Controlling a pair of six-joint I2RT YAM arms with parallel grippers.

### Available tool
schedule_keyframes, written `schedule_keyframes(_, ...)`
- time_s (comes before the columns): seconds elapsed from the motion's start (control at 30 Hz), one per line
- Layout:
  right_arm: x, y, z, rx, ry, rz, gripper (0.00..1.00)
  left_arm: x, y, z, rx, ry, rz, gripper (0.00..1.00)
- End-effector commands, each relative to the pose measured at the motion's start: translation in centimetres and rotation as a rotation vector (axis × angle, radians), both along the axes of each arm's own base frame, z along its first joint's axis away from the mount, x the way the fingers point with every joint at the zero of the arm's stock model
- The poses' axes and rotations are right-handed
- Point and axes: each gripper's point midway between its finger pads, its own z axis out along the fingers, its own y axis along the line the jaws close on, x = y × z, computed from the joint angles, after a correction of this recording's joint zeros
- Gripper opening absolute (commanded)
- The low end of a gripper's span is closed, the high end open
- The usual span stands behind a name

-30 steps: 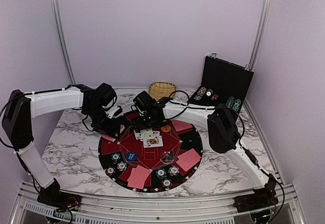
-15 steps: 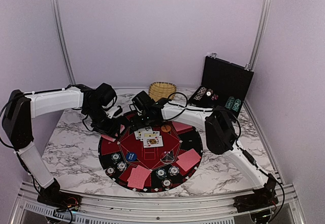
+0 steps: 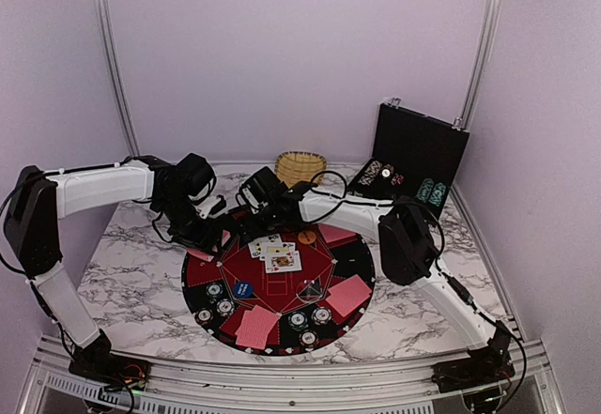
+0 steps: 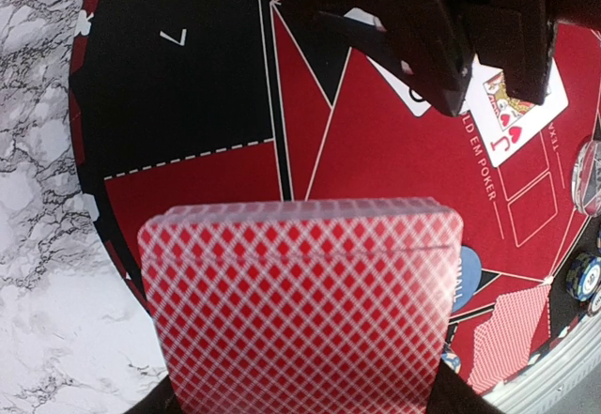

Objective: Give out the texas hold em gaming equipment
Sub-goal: Move the all-in button to position 9, then pick up the all-in button from position 9.

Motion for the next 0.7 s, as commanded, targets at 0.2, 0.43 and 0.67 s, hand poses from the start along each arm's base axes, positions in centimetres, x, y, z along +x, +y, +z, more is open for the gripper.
schedule_keyframes(0.2,0.9,-0.1,8.0,0.077,-0.117,0.092,0.85,0.7,0.1,1.6,-0.034,-0.051,0.008,0.37)
schedule_keyframes(0.43,3.5,-0.9,8.1,0.070,-0.192,0.152,0.87,0.6,0.2,1.7,-0.035,-0.050,0.013,0.37)
schedule_keyframes(0.67,5.0,0.1,6.5,0.062,-0.256,0.214,0.89,0.5,0.4,1.9,-0.029,-0.053,0.018,0.37)
